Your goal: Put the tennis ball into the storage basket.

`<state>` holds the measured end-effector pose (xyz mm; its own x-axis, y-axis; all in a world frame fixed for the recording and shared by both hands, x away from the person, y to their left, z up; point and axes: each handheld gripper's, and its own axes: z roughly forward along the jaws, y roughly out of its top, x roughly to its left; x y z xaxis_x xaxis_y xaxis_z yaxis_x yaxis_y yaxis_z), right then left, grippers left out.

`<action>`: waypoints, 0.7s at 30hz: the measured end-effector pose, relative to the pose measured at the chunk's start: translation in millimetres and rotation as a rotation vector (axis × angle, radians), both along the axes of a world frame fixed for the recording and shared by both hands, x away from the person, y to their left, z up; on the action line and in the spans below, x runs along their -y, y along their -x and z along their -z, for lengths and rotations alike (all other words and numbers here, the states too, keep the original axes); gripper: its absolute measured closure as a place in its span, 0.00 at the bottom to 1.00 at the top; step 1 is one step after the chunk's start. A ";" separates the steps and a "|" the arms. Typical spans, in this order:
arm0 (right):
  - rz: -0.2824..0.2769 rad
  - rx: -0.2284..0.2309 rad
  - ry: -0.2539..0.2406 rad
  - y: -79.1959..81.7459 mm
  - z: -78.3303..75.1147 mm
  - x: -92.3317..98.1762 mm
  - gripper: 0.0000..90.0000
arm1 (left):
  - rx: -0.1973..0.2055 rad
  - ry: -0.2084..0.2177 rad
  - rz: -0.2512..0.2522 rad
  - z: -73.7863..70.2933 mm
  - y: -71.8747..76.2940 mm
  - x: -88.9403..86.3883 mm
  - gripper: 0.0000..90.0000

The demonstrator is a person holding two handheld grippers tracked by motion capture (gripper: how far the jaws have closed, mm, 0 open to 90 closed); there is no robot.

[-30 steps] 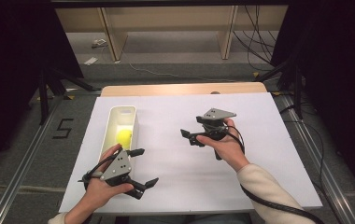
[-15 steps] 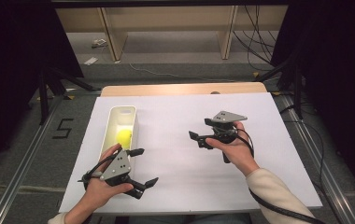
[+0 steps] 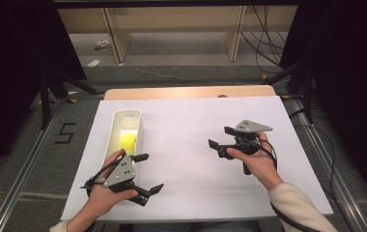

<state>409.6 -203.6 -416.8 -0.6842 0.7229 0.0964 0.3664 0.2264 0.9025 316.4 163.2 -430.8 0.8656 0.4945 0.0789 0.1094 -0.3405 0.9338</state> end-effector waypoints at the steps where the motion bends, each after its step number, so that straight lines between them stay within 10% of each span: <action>1: 0.000 0.002 0.000 0.8 -0.1 1.8 0.19 | -0.001 0.000 -0.003 0.1 0.0 0.0 0.00; 21: 0.054 0.001 -0.012 19.8 2.7 35.2 0.20 | -0.002 -0.003 -0.006 0.6 -0.3 -0.2 0.00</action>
<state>389.8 -238.9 -419.5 -0.6445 0.7574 0.1045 0.3765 0.1954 0.9056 316.7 163.5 -431.4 0.8627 0.4997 0.0781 0.1139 -0.3425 0.9326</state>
